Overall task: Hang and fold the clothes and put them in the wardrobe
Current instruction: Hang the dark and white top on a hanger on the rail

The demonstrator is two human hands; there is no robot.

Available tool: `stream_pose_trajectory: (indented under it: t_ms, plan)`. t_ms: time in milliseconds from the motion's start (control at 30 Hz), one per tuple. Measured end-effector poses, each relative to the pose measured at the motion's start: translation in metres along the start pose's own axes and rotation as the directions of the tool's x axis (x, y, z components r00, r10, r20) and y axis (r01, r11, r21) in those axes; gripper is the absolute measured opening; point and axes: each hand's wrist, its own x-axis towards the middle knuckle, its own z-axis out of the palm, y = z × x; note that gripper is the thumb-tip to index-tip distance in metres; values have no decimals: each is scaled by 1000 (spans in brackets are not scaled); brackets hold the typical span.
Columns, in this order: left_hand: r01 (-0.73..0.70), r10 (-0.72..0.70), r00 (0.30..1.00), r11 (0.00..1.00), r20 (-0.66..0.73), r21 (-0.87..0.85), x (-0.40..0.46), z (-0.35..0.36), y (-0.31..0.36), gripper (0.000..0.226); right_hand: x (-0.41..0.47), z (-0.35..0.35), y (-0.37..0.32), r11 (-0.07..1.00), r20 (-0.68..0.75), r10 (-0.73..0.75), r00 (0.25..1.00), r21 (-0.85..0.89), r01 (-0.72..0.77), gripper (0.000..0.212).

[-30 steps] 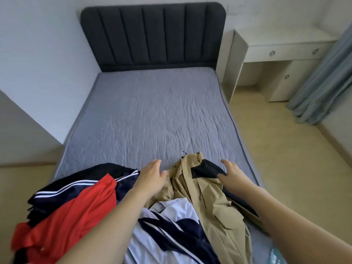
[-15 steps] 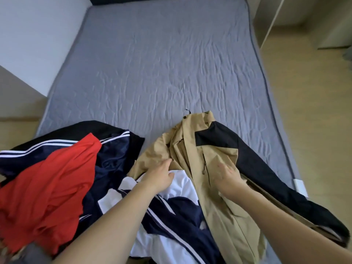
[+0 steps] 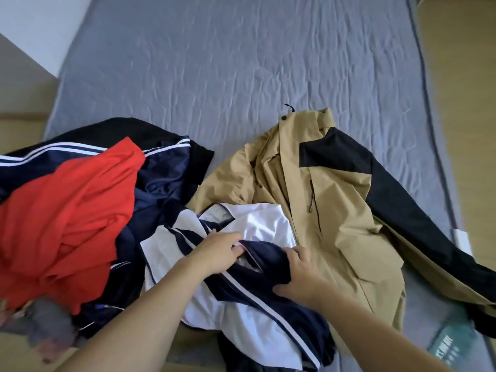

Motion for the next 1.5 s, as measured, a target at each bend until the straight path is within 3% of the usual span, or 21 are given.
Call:
stream_pose_trajectory:
  t_ms: [100, 167, 267, 367, 500, 667, 767, 833, 933, 1000, 1067, 1167, 1233, 1333, 1433, 1500]
  plan:
    - [-68, -76, 946, 903, -314, -424, -25, -27, 3, 15, -9, 6, -7, 997, -22, -40, 999, -73, 38, 104]
    - [-176, -142, 873, 800, -466, -573, -47, -46, 14, 18, -17, 3, -21, 998, -87, -41, 995, -57, 36, 87]
    - [-337, -133, 804, 699, -579, -630, -89, -81, 42, 23, -30, -16, -61, 997, -120, -37, 992, 66, 45, 54]
    - [-477, -64, 752, 633, -656, -610, -149, -129, 71, 20, -57, -43, -116, 968, -142, -133, 981, 192, 159, 25]
    - [-566, -96, 683, 558, -724, -607, -255, -202, 93, 23, -120, -79, -194, 872, -155, -267, 951, 382, 307, 48]
    - [-633, -219, 571, 497, -792, -594, -398, -269, 120, 34, -217, -107, -275, 847, 89, -448, 889, 359, 391, 85]
    - [-664, -374, 469, 447, -800, -599, -473, -297, 133, 28, -272, -117, -329, 758, 99, -626, 773, 308, 575, 101]
    - [-688, -500, 444, 342, -744, -641, -521, -311, 134, 19, -305, -116, -366, 656, -160, -698, 699, 249, 712, 98]
    - [-732, -591, 507, 88, -627, -675, -578, -331, 128, 12, -349, -103, -405, 478, -595, -640, 486, 187, 858, 55]
    - [-755, -608, 502, 37, -614, -654, -615, -340, 123, 15, -377, -89, -425, 352, -650, -680, 341, 118, 928, 35]
    - [-790, -639, 479, -16, -602, -612, -643, -346, 118, 19, -400, -76, -447, 289, -553, -788, 269, 52, 956, 37]
    - [-862, -696, 431, -130, -574, -490, -680, -353, 98, 20, -415, -52, -489, 399, -345, -867, 360, -49, 916, 56]
    - [-898, -722, 395, -174, -568, -404, -704, -357, 76, 23, -416, -36, -521, 513, -298, -825, 480, -40, 857, 39]
    - [-926, -767, 337, -168, -546, -337, -740, -363, 22, 21, -417, -11, -580, 606, -240, -738, 631, 177, 775, 18]
    - [-923, -738, 284, -36, -612, -384, -774, -359, -50, 24, -431, 11, -651, 614, -135, -701, 700, 384, 689, 18]
    - [-892, -661, 272, 98, -699, -441, -794, -348, -102, 55, -441, 25, -700, 564, -43, -720, 693, 545, 620, 25]
